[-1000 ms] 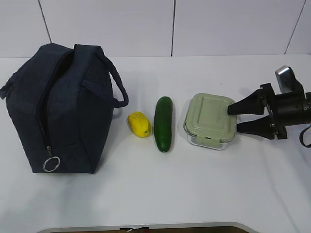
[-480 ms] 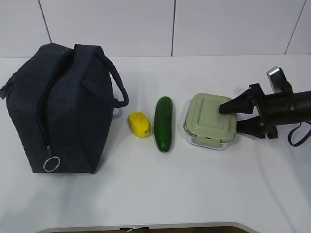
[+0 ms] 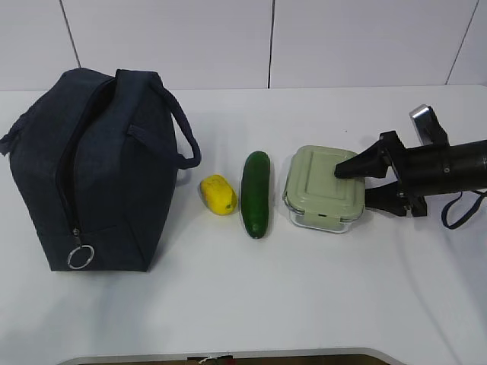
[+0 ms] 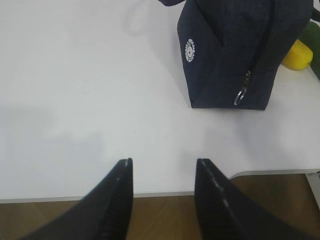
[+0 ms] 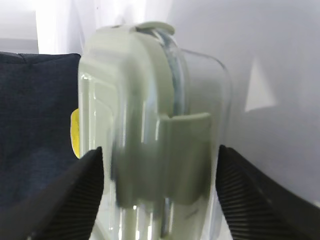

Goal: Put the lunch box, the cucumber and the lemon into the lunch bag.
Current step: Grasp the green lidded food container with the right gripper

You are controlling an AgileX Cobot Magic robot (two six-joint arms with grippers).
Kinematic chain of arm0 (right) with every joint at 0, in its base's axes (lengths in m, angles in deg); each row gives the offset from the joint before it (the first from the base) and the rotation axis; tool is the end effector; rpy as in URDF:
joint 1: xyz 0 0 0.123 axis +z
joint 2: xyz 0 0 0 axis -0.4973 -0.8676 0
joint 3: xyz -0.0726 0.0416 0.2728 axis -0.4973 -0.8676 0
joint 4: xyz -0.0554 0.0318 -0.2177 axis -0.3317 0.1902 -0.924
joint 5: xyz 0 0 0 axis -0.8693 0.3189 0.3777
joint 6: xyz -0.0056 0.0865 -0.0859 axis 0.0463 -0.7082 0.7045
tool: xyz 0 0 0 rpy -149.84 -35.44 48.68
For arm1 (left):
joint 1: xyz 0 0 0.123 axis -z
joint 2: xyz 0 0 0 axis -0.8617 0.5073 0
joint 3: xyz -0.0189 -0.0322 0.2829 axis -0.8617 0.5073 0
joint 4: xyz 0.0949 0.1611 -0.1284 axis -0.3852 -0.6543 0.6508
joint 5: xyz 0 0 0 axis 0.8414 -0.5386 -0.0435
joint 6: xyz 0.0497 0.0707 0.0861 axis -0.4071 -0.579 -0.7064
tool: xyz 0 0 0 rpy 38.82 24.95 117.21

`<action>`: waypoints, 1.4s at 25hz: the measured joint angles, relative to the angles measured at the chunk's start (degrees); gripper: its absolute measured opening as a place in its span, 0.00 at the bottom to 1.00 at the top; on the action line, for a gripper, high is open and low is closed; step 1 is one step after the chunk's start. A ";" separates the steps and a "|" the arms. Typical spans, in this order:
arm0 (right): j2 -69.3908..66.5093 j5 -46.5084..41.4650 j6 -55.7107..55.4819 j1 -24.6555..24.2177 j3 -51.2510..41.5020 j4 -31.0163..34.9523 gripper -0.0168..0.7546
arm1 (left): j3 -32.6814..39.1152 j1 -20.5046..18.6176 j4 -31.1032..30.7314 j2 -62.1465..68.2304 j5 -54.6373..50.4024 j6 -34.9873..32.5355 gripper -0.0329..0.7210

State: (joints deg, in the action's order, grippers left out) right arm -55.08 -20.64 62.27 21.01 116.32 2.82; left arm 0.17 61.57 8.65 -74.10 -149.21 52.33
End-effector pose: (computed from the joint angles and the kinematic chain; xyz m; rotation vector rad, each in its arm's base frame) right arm 0.3797 0.0447 0.1290 0.2585 2.4165 1.3568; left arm -0.0025 -0.0102 0.2476 -0.0002 2.0986 -0.1605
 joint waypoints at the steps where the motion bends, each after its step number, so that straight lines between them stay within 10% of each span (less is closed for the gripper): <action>1: -0.23 0.12 0.00 0.18 0.00 0.24 0.74 | 0.00 0.00 0.00 0.00 0.00 0.00 0.43; 35: -0.82 -2.39 0.96 0.73 0.00 0.41 0.55 | 0.00 0.00 0.00 0.00 0.00 0.00 0.43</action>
State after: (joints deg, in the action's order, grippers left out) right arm -55.90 -23.03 63.24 21.75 116.32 3.23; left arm 0.17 61.57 8.65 -74.10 -149.21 52.33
